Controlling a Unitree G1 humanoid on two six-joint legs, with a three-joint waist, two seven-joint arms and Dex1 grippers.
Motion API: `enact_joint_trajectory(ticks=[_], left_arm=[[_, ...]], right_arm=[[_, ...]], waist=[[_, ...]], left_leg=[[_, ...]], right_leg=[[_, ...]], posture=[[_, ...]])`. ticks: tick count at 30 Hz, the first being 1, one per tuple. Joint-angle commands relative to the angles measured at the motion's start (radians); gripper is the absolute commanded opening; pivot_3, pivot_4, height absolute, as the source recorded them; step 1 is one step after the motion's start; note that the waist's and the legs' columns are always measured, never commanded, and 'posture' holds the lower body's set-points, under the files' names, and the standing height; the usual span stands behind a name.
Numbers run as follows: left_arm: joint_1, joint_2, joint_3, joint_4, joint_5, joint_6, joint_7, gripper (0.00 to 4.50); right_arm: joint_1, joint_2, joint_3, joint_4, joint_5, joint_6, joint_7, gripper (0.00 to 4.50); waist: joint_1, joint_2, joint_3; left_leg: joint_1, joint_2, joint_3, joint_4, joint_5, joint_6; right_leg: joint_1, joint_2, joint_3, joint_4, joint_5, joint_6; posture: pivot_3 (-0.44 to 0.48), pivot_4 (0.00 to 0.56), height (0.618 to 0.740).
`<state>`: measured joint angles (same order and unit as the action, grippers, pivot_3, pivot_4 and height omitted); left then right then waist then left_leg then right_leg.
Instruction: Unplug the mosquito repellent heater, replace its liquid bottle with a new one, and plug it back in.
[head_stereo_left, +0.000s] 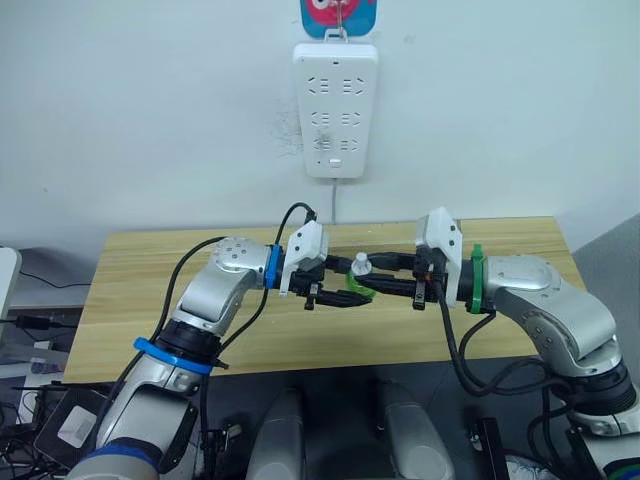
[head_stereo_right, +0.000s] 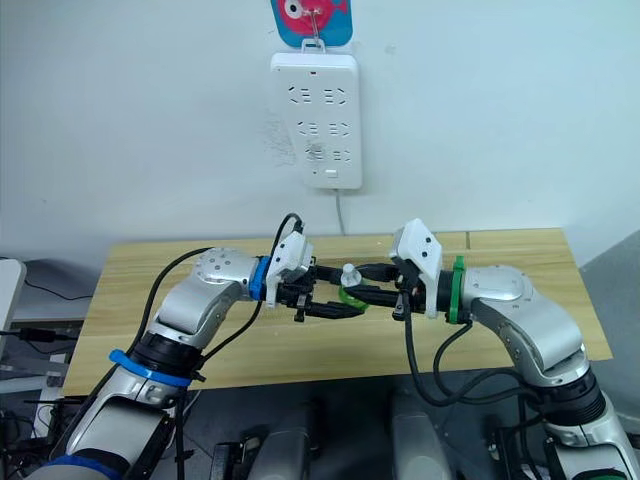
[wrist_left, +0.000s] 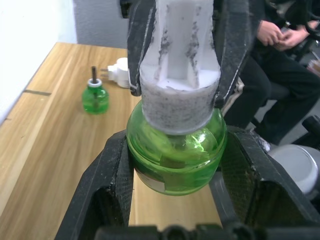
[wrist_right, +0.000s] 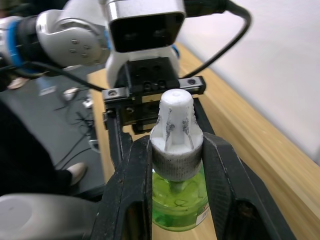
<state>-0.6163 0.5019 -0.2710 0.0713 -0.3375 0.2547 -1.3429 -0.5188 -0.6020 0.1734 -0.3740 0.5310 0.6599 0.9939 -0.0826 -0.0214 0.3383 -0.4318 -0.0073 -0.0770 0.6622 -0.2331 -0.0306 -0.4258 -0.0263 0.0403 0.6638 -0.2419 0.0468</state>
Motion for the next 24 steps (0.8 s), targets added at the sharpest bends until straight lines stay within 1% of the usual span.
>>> enact_joint_trajectory(ticks=[1, 3, 4, 7, 9, 10, 12, 14, 16, 18, 20, 22, 24], left_arm=[[0.019, 0.026, -0.037, -0.058, 0.006, -0.086, -0.101, 2.20], [0.027, 0.049, -0.039, -0.070, -0.004, -0.103, -0.152, 2.20], [0.031, 0.060, -0.040, -0.079, -0.008, -0.108, -0.173, 2.20], [0.042, 0.085, -0.040, -0.101, -0.018, -0.107, -0.206, 2.20], [0.043, 0.087, -0.038, -0.092, -0.017, -0.113, -0.209, 2.20], [0.043, 0.086, -0.035, -0.085, -0.014, -0.117, -0.204, 2.20], [0.044, 0.083, -0.030, -0.078, -0.009, -0.121, -0.195, 2.20], [0.044, 0.075, -0.010, -0.057, -0.011, -0.111, -0.165, 2.20], [0.044, 0.072, 0.020, 0.004, 0.004, -0.137, -0.127, 2.20], [0.041, 0.066, 0.036, 0.036, 0.011, -0.149, -0.101, 2.20], [0.035, 0.051, 0.053, 0.055, 0.007, -0.143, -0.069, 2.20], [0.025, 0.026, 0.077, 0.076, 0.003, -0.129, -0.018, 2.20], [0.018, 0.008, 0.089, 0.088, 0.004, -0.120, 0.013, 2.20]], right_arm=[[-0.101, 0.018, 0.030, 0.128, 0.022, -0.198, 0.273, 1.01], [-0.171, 0.030, 0.061, 0.260, -0.017, -0.326, 0.416, 1.01], [-0.203, 0.035, 0.070, 0.314, -0.024, -0.350, 0.465, 1.01], [-0.266, 0.049, 0.081, 0.417, -0.047, -0.401, 0.544, 1.01], [-0.284, 0.055, 0.084, 0.452, -0.060, -0.418, 0.559, 1.74], [-0.285, 0.055, 0.084, 0.460, -0.063, -0.414, 0.557, 2.00], [-0.280, 0.053, 0.079, 0.462, -0.066, -0.410, 0.545, 2.75], [-0.221, 0.036, 0.047, 0.424, -0.083, -0.397, 0.472, 3.47], [-0.115, 0.000, 0.005, 0.316, -0.092, -0.334, 0.368, 4.18], [-0.058, -0.019, -0.015, 0.234, -0.088, -0.282, 0.302, 4.18], [-0.019, -0.023, -0.029, 0.149, -0.066, -0.214, 0.227, 4.18], [0.020, -0.006, -0.037, 0.058, -0.060, -0.144, 0.124, 4.18], [0.040, 0.028, -0.040, -0.007, -0.057, -0.082, 0.023, 4.18]], waist=[[0.000, 0.000, -0.001], [0.001, 0.001, -0.002], [0.001, 0.000, -0.002], [0.002, 0.000, -0.003], [0.005, 0.000, -0.003], [0.006, 0.000, -0.003], [0.013, 0.000, -0.003], [0.023, 0.000, -0.003], [0.035, -0.001, -0.007], [0.043, 0.000, -0.008], [0.041, 0.000, -0.008], [0.037, 0.000, -0.008], [0.034, -0.003, -0.012]], left_leg=[[0.000, 0.000, 0.000, 0.000, 0.000, 0.000], [0.000, 0.000, 0.000, 0.000, 0.000, 0.000], [0.000, 0.000, 0.000, 0.000, 0.000, 0.000], [0.000, 0.000, 0.000, 0.000, 0.001, -0.001], [0.000, 0.000, -0.001, 0.000, 0.003, -0.006], [0.000, 0.000, -0.001, 0.000, 0.004, -0.006], [0.000, -0.001, -0.001, 0.000, 0.004, -0.007], [0.000, -0.001, -0.001, 0.001, 0.004, -0.007], [0.000, -0.001, -0.002, 0.001, 0.004, -0.007], [0.000, -0.001, -0.003, 0.000, 0.004, -0.007], [0.000, -0.001, -0.001, 0.001, 0.004, -0.007], [0.000, -0.001, -0.001, 0.002, 0.004, -0.007], [0.000, -0.001, -0.002, 0.002, 0.004, -0.006]], right_leg=[[0.000, 0.000, 0.000, 0.000, 0.000, 0.000], [0.000, 0.000, 0.000, 0.000, 0.000, 0.000], [0.000, 0.000, -0.001, 0.000, 0.000, 0.000], [0.000, 0.000, -0.001, 0.001, 0.000, 0.000], [0.000, 0.000, -0.001, 0.001, 0.000, 0.000], [0.000, 0.000, -0.001, 0.001, 0.000, 0.000], [0.000, -0.001, -0.001, 0.001, 0.000, 0.000], [0.000, -0.002, -0.001, 0.001, 0.000, 0.000], [0.000, -0.002, -0.002, 0.002, 0.000, 0.000], [0.000, -0.002, -0.003, 0.001, 0.000, 0.000], [0.000, -0.002, -0.002, 0.002, 0.000, 0.000], [0.000, -0.002, 0.001, 0.003, 0.000, 0.000], [0.000, -0.002, 0.000, 0.005, 0.000, 0.000]], posture=[[-0.080, 0.229, 0.740], [-0.066, 0.229, 0.740], [-0.057, 0.226, 0.740], [-0.052, 0.222, 0.740], [-0.049, 0.219, 0.740], [-0.049, 0.219, 0.740], [-0.049, 0.219, 0.740], [-0.050, 0.220, 0.740], [-0.055, 0.227, 0.740], [-0.059, 0.231, 0.740], [-0.063, 0.235, 0.740], [-0.071, 0.235, 0.740], [-0.074, 0.237, 0.740]])
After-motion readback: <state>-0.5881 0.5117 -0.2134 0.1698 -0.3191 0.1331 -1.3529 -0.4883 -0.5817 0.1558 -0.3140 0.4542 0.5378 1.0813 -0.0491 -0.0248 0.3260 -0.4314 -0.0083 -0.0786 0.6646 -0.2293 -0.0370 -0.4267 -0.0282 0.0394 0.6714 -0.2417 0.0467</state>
